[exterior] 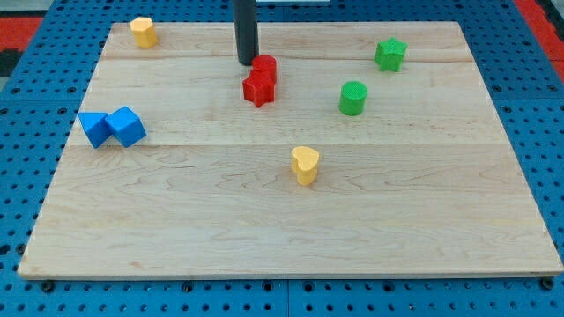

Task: Slide the red star and the heart parallel to each other

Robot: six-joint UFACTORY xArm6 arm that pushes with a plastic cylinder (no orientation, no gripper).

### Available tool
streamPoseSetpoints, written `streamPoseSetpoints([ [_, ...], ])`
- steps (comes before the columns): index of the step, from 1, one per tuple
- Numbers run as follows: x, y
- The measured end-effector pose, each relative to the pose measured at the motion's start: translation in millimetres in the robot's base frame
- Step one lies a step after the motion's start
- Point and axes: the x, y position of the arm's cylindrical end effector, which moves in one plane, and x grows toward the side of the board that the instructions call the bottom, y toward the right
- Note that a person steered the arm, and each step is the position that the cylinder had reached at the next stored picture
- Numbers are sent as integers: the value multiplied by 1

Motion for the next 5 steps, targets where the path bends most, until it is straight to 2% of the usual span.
streamPoseSetpoints([
  [1,56,33],
  [2,84,86],
  [3,100,55],
  [4,142,125],
  [5,186,126],
])
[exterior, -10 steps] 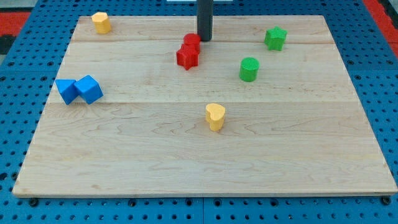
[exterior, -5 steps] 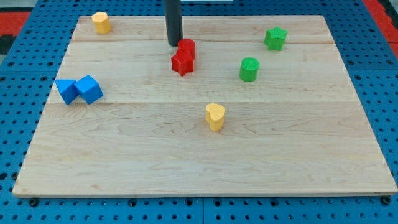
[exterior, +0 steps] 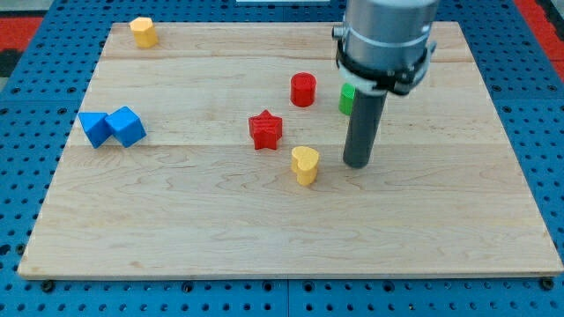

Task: Slide the red star and the heart parallel to each other

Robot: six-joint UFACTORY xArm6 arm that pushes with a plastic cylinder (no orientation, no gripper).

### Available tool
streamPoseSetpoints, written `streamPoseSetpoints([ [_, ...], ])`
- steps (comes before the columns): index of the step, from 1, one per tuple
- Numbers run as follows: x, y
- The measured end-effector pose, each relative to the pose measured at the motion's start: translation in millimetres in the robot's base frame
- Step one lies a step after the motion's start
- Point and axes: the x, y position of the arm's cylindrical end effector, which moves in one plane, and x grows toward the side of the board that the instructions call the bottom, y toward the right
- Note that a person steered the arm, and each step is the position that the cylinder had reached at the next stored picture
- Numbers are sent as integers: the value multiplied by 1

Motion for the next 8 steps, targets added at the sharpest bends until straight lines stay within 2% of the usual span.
streamPoseSetpoints([
  [1,-1,-132],
  [2,-16,-224],
  [3,-5,-237],
  [4,-45,-240],
  [5,-82,-207],
  [8,-196,-158],
])
